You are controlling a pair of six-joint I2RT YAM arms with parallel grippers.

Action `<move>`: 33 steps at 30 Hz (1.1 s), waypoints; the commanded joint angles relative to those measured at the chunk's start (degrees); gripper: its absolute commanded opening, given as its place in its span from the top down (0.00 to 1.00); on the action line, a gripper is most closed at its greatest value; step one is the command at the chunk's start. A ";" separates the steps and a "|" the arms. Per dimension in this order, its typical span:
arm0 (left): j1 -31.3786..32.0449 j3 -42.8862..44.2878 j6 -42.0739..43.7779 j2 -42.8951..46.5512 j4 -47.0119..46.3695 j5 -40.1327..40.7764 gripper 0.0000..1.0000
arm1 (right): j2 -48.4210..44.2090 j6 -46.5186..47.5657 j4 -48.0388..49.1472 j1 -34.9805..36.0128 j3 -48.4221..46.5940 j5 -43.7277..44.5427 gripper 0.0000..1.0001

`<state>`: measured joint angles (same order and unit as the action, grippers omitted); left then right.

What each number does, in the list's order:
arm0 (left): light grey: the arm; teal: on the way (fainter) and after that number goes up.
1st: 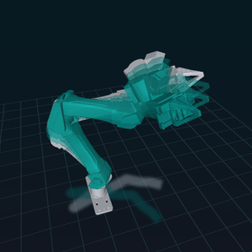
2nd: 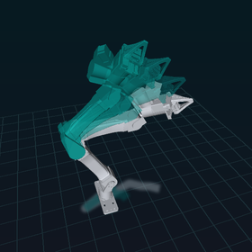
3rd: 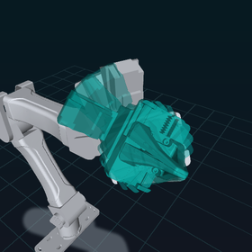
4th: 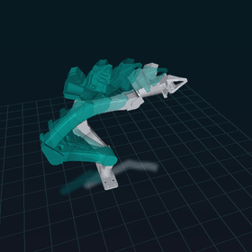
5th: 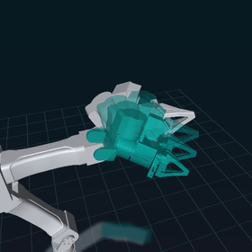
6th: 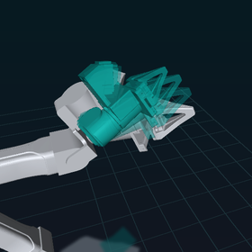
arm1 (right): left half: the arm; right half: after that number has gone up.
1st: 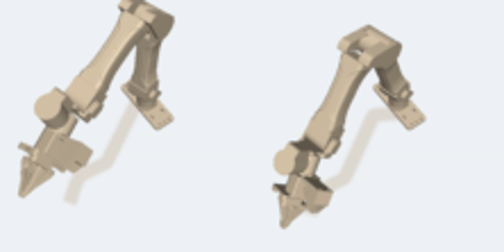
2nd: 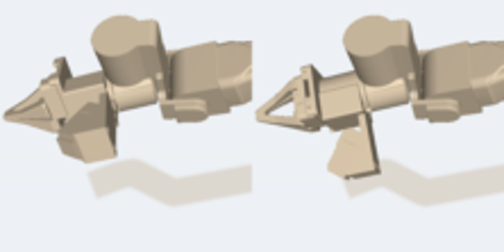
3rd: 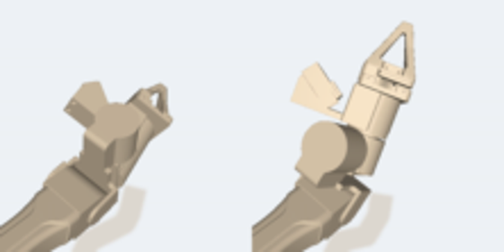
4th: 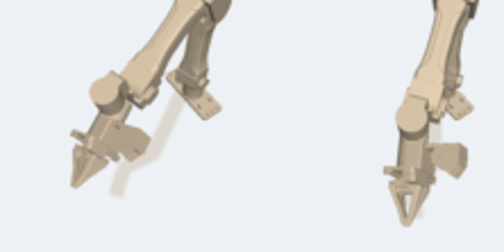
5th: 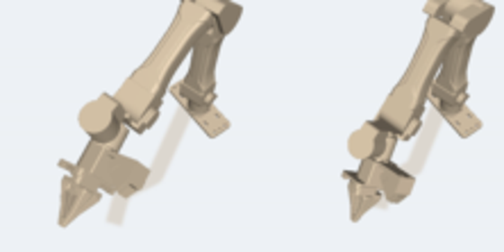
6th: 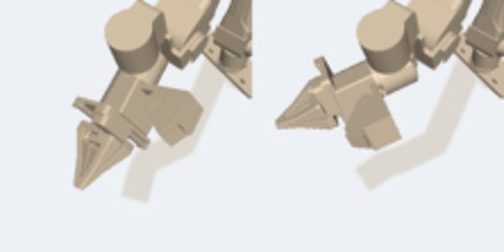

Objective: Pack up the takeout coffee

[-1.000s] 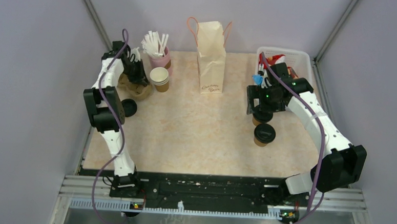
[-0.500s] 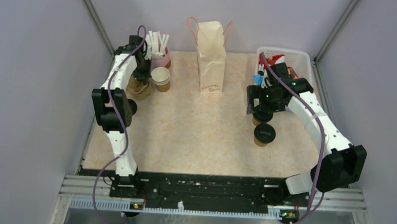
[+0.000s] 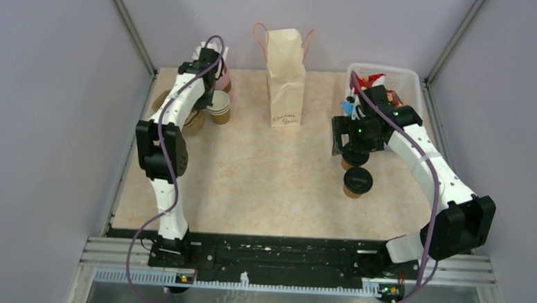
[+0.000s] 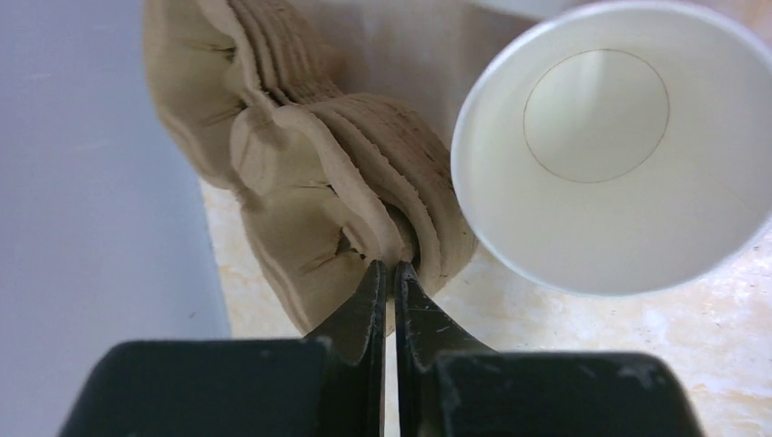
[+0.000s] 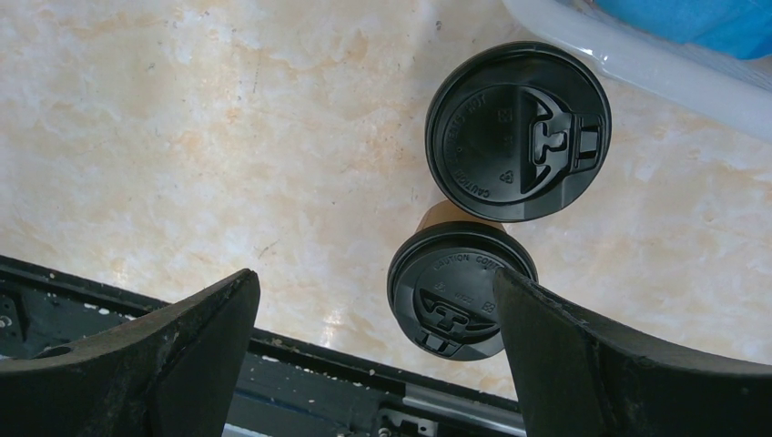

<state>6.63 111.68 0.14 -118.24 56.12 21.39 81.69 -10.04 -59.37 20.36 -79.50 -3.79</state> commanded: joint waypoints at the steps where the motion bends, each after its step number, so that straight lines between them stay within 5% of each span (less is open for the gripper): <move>1: 2.41 0.89 0.27 3.05 0.30 14.55 1.00 | -1.85 0.46 1.00 0.92 -0.67 -0.47 0.01; 12: 4.95 -1.22 -1.23 0.97 1.61 32.27 1.00 | -1.75 0.51 1.54 1.30 -0.49 -0.47 0.01; 19: 5.50 -3.03 2.01 1.05 -2.81 22.44 1.00 | -2.29 0.64 1.72 1.27 0.08 0.00 0.01; 24: 5.65 -0.82 -2.14 1.81 -1.57 25.88 1.00 | -2.76 0.64 1.72 1.35 0.36 0.30 0.01; 31: 2.92 -5.08 0.58 5.25 -7.74 9.07 1.00 | -2.83 0.65 1.72 1.34 0.30 0.01 0.01; 33: 2.73 -5.65 -0.02 6.41 -8.85 10.39 1.00 | -2.85 0.64 1.67 1.29 0.33 -0.02 0.01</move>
<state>10.46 106.45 0.38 -117.36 51.81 35.24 81.36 -10.04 -59.11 20.99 -79.11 -4.14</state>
